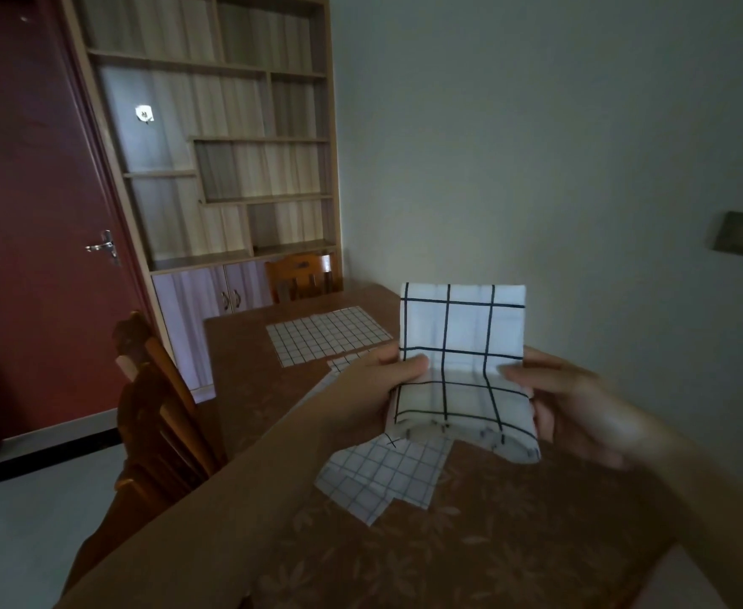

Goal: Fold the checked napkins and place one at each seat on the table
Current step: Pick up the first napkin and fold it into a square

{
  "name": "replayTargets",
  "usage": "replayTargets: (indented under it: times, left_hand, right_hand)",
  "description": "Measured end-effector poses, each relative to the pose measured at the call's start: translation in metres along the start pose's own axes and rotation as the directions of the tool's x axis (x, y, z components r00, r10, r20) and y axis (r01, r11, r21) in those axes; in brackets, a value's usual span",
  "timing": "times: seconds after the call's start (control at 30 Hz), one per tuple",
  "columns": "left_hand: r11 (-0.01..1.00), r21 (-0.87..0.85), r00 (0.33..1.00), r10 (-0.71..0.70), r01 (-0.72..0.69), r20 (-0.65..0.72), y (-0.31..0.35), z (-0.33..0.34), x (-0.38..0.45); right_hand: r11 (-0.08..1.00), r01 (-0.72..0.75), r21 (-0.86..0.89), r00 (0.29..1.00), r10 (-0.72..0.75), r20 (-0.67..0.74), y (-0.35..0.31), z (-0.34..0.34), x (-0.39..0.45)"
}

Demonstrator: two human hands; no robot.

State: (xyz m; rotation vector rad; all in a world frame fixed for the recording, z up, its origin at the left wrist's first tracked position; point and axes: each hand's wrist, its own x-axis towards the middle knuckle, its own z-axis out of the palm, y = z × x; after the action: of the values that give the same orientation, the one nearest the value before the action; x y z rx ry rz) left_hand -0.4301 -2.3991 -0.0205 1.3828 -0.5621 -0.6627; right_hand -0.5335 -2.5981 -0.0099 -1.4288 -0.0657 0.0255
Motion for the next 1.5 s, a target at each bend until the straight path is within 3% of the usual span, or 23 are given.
replayTargets:
  times: [0.1, 0.23, 0.33, 0.4, 0.47, 0.63, 0.77, 0.87, 0.97, 1.13, 1.2, 1.27, 1.37, 1.43, 1.5]
  left_hand:
    - [0.982, -0.189, 0.994, 0.015, 0.005, 0.105, 0.003, -0.002, -0.001]
    - [0.975, -0.222, 0.993, 0.042, -0.017, 0.108, 0.007, 0.003, -0.002]
    - [0.993, -0.105, 0.998, -0.054, 0.058, 0.033, 0.007, 0.007, -0.001]
    - [0.979, -0.026, 0.978, -0.202, 0.204, 0.057, 0.008, 0.006, -0.002]
    - [0.965, 0.076, 0.962, -0.256, 0.249, 0.093, 0.009, 0.008, -0.003]
    - [0.962, 0.248, 0.994, -0.108, 0.113, -0.034, 0.003, 0.012, 0.004]
    - [0.901, 0.431, 0.999, -0.042, 0.037, 0.004, 0.003, 0.009, 0.001]
    - [0.804, 0.594, 0.995, -0.035, -0.03, 0.098, 0.005, 0.018, -0.002]
    - [0.76, 0.646, 0.979, -0.076, -0.066, 0.189, 0.004, 0.03, -0.001]
    - [0.767, 0.641, 0.97, -0.135, -0.028, 0.204, 0.0, 0.032, 0.002]
    - [0.741, 0.671, 0.966, -0.145, -0.038, 0.215, -0.003, 0.033, 0.003]
    - [0.721, 0.69, 0.973, -0.101, -0.072, 0.207, -0.007, 0.036, 0.005]
    - [0.745, 0.66, 0.99, 0.001, -0.093, 0.138, -0.012, 0.04, 0.01]
    - [0.783, 0.617, 0.996, 0.049, -0.081, 0.068, -0.018, 0.04, 0.013]
    - [0.793, 0.604, 0.996, 0.085, -0.086, 0.03, -0.027, 0.043, 0.016]
  right_hand:
    - [1.0, 0.026, -0.005, 1.0, -0.026, 0.013, -0.001, -0.007, -0.002]
    - [0.995, 0.09, -0.051, 0.996, -0.091, -0.02, -0.003, -0.012, 0.003]
    - [0.965, 0.134, -0.226, 0.984, -0.156, -0.084, -0.003, -0.015, 0.004]
    - [0.93, 0.176, -0.321, 0.977, -0.206, -0.06, -0.004, -0.022, 0.007]
    - [0.889, 0.192, -0.415, 0.974, -0.225, -0.031, -0.003, -0.03, 0.009]
    - [0.823, 0.176, -0.54, 0.98, -0.197, 0.021, -0.004, -0.035, 0.003]
    - [0.803, 0.245, -0.543, 0.968, -0.238, 0.084, -0.006, -0.042, -0.004]
    - [0.666, 0.215, -0.715, 0.956, -0.295, 0.013, -0.007, -0.028, -0.001]
    - [0.479, 0.21, -0.852, 0.944, -0.326, 0.049, -0.004, -0.015, 0.005]
    - [0.376, 0.286, -0.881, 0.892, -0.44, 0.101, 0.004, -0.024, 0.003]
    - [0.401, 0.291, -0.869, 0.88, -0.467, 0.079, 0.007, -0.028, 0.0]
    - [0.496, 0.27, -0.825, 0.89, -0.455, 0.018, 0.01, -0.033, -0.004]
    - [0.701, 0.084, -0.709, 0.968, -0.227, -0.11, 0.008, -0.047, -0.019]
    - [0.805, -0.024, -0.593, 0.983, -0.088, -0.159, 0.013, -0.06, -0.026]
    - [0.863, -0.045, -0.503, 0.972, -0.079, -0.223, 0.02, -0.068, -0.028]
